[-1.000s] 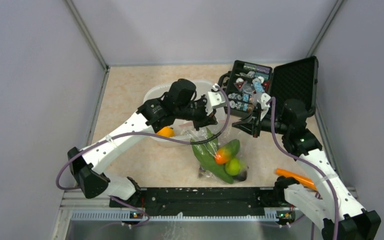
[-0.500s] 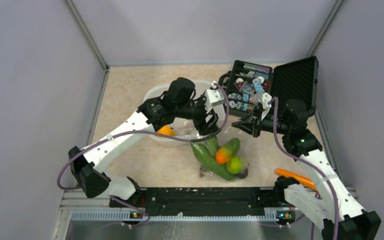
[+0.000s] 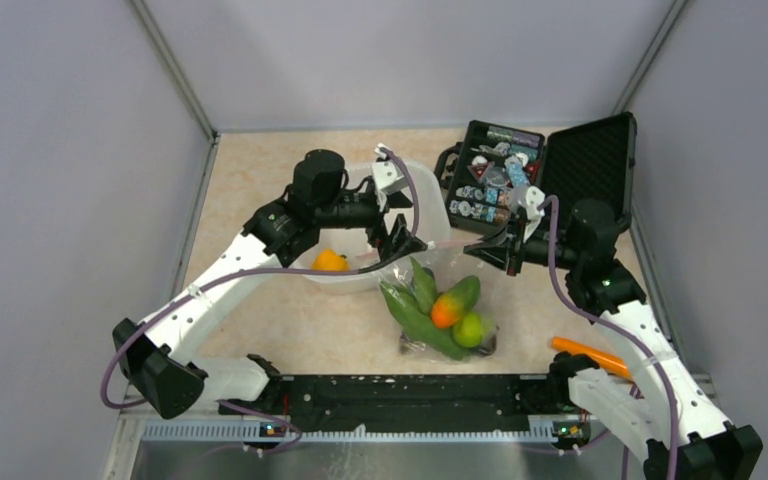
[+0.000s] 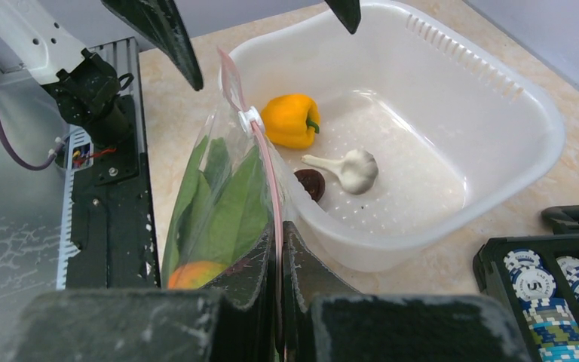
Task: Place the food in the zip-top bag and seal the zipper
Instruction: Zip the zipper food storage bag at the center of the board.
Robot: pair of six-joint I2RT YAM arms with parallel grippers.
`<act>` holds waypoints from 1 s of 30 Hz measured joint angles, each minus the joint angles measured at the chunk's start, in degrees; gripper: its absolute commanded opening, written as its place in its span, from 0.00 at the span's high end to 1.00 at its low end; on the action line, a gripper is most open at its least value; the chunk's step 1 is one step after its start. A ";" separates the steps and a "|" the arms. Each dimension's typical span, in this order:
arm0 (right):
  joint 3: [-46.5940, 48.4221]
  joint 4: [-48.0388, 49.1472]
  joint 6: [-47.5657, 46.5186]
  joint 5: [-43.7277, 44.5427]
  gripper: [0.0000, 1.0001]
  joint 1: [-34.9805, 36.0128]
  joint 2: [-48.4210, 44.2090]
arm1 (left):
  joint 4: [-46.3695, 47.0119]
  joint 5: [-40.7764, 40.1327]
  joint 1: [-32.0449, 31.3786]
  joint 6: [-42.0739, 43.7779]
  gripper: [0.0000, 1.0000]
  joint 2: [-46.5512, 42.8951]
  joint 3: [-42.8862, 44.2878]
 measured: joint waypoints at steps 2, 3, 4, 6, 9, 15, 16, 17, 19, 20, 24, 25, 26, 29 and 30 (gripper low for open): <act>0.00 0.02 0.02 -0.09 1.00 -0.02 -0.09 | 0.90 2.69 0.09 -0.15 0.04 0.13 0.00; 0.00 0.00 0.04 -0.13 1.00 0.00 -0.11 | 1.07 3.89 0.07 -0.17 0.06 0.33 0.00; 0.00 0.02 0.24 -0.15 1.00 -0.02 -0.13 | 1.11 5.18 0.07 -0.22 0.09 0.63 0.07; 0.00 0.02 0.44 -0.17 1.00 0.00 -0.15 | 0.94 7.30 0.07 -0.35 0.17 1.79 0.61; 0.00 0.02 0.85 -0.15 1.00 0.00 -0.37 | -0.79 9.75 0.07 0.17 0.20 4.33 2.71; 0.00 0.37 1.46 -0.28 1.00 -0.02 -0.81 | -4.20 11.02 -0.15 1.68 0.36 6.62 5.18; 0.00 0.61 1.77 -0.33 1.00 -0.02 -0.81 | -4.66 11.04 -0.26 1.77 0.38 7.06 5.79; 0.00 0.83 1.92 -0.35 1.00 -0.02 -0.83 | -5.09 10.97 -0.44 1.86 0.42 7.63 6.62; 0.00 1.16 2.14 -0.33 1.00 0.00 -0.90 | -5.49 10.64 -0.74 1.88 0.47 8.09 7.34; 0.00 1.31 2.25 -0.33 1.00 0.00 -0.94 | -5.57 10.47 -0.96 2.01 0.49 8.17 7.43; 0.00 1.36 2.38 -0.26 1.00 -0.02 -1.14 | -6.47 10.40 -1.49 2.10 0.50 8.17 7.43; 0.00 1.36 2.38 -0.26 1.00 0.00 -1.14 | -6.69 10.45 -1.62 2.12 0.53 8.17 7.43; 0.00 1.36 2.38 -0.24 1.00 -0.02 -1.14 | -6.80 10.47 -1.73 2.12 0.58 8.17 7.45; 0.00 1.36 2.36 -0.17 1.00 0.00 -1.14 | -7.63 10.73 -2.16 2.47 0.73 8.17 7.54; 0.00 1.36 2.38 -0.15 1.00 0.00 -1.14 | -8.11 10.75 -2.38 2.93 0.78 8.17 7.63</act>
